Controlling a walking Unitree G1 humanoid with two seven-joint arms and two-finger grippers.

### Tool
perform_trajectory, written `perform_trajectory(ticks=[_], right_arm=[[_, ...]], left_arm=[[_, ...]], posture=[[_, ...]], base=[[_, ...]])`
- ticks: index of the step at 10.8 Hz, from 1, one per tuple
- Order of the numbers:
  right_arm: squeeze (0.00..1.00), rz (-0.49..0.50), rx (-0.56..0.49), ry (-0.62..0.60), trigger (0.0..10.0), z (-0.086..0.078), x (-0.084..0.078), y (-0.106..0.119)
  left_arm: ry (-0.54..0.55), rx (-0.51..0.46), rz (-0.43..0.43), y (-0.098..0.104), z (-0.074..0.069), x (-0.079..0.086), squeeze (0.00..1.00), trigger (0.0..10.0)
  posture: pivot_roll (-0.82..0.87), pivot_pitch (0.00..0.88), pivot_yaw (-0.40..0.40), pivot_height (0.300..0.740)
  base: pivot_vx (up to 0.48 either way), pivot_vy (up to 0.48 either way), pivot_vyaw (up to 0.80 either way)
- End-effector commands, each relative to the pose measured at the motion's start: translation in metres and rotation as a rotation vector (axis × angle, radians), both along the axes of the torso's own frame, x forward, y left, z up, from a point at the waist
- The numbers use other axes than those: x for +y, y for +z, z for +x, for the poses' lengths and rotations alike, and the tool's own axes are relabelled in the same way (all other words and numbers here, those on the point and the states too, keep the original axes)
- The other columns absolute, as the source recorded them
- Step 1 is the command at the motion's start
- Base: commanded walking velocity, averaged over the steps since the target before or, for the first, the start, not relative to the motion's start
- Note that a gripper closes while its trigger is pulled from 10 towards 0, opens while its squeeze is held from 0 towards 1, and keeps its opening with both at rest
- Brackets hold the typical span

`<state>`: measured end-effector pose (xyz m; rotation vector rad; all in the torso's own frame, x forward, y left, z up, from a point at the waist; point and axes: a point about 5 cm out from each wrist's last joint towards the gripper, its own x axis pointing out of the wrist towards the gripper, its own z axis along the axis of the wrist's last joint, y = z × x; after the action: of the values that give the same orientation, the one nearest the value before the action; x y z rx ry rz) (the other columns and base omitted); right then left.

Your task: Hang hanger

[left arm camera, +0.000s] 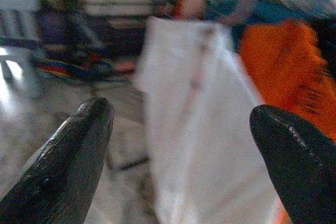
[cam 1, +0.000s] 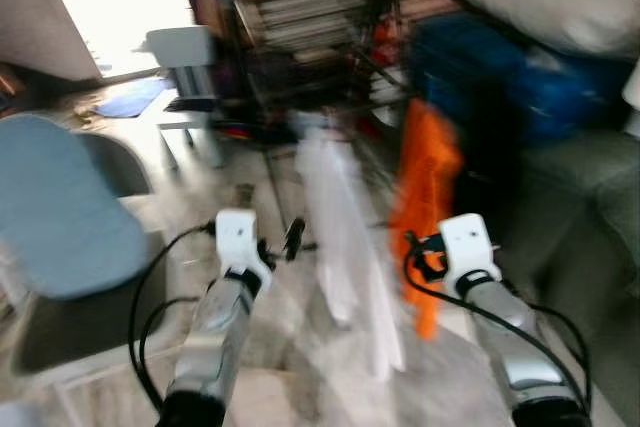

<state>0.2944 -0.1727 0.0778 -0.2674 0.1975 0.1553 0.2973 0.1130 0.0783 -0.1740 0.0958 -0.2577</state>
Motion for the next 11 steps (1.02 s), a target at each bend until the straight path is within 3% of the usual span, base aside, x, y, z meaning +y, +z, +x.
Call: perform_trajectory(ticks=[1, 6, 10, 11], right_arm=[[0.62, 0.019, -0.022, 0.045, 10.0, 0.002, 0.014, 0.004], [0.61, 0.012, -0.034, 0.029, 10.0, 0.005, 0.012, 0.007], [0.61, -0.035, -0.061, 0.006, 10.0, 0.007, 0.008, 0.01], [0.61, -0.047, -0.071, 0.001, 10.0, 0.008, 0.007, 0.011]], left_arm=[[0.044, 0.03, 0.032, -0.007, -0.002, 0.014, 0.0, 10.0], [0.03, 0.083, 0.073, -0.016, -0.001, 0.011, 0.0, 10.0], [0.023, 0.114, 0.048, -0.02, -0.005, 0.008, 0.0, 10.0], [0.031, 0.11, -0.001, -0.018, -0.006, 0.01, 0.0, 10.0]], posture=[[-0.23, 0.0, 0.092, 0.74], [-0.23, 0.0, 0.095, 0.74], [-0.23, 0.0, 0.09, 0.74], [-0.23, 0.0, 0.089, 0.74]], base=[[0.319, 0.352, 0.54], [0.426, 0.072, 0.0], [0.079, -0.423, 0.0], [0.0, 0.0, 0.0]])
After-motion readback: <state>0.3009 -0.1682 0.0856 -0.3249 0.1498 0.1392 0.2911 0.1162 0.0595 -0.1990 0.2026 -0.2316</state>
